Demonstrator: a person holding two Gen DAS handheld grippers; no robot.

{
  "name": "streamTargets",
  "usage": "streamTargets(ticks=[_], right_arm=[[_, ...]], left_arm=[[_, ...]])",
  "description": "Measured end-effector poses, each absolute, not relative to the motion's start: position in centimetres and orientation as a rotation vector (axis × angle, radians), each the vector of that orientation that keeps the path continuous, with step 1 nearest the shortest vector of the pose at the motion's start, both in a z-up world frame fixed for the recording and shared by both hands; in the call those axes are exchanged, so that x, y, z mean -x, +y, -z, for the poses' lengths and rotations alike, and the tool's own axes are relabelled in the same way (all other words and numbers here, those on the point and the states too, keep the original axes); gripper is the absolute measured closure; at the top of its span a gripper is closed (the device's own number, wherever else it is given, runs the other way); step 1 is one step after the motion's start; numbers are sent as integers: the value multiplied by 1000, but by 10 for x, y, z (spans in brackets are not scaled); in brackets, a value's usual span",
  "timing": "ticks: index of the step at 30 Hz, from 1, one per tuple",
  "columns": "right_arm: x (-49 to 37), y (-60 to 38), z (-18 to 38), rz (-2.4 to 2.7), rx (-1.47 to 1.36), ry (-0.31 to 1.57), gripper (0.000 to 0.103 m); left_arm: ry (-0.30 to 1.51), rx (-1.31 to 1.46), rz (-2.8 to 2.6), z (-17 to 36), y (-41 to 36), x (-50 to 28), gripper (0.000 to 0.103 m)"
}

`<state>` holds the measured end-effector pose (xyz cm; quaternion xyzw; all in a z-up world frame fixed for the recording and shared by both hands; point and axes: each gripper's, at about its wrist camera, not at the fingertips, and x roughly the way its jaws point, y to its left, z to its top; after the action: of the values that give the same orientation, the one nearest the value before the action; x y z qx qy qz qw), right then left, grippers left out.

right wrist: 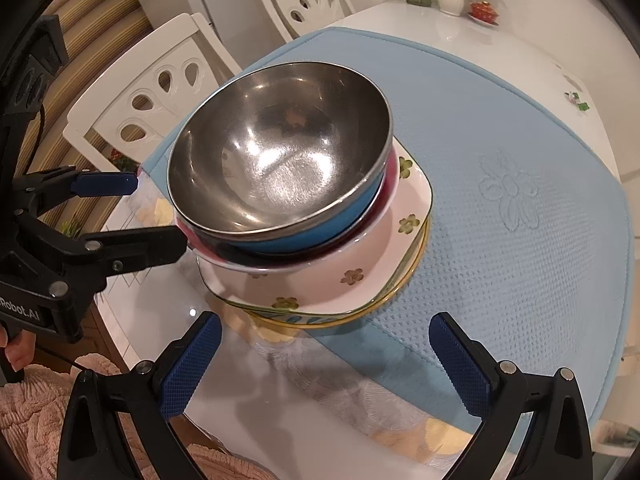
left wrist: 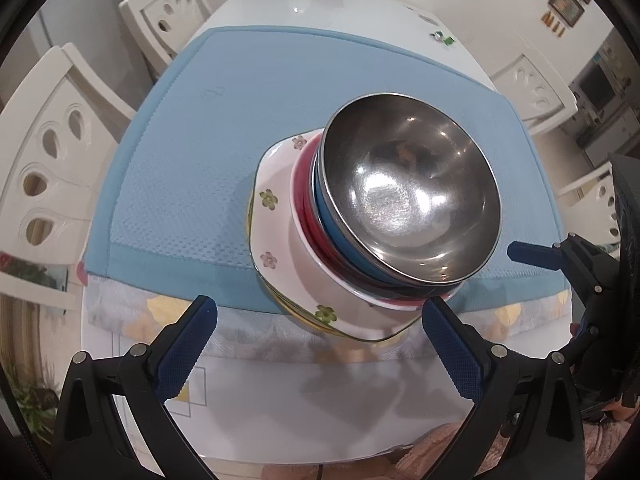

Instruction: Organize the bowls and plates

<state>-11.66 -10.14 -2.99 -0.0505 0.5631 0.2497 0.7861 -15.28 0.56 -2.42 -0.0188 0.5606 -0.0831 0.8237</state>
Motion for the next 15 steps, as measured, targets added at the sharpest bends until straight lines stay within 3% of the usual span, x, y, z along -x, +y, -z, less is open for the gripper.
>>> streamTargets(ticks=[15], right_arm=[[122, -119, 31, -625, 136, 1196, 0]], left_arm=[[1187, 86, 54, 25, -5, 165, 0]])
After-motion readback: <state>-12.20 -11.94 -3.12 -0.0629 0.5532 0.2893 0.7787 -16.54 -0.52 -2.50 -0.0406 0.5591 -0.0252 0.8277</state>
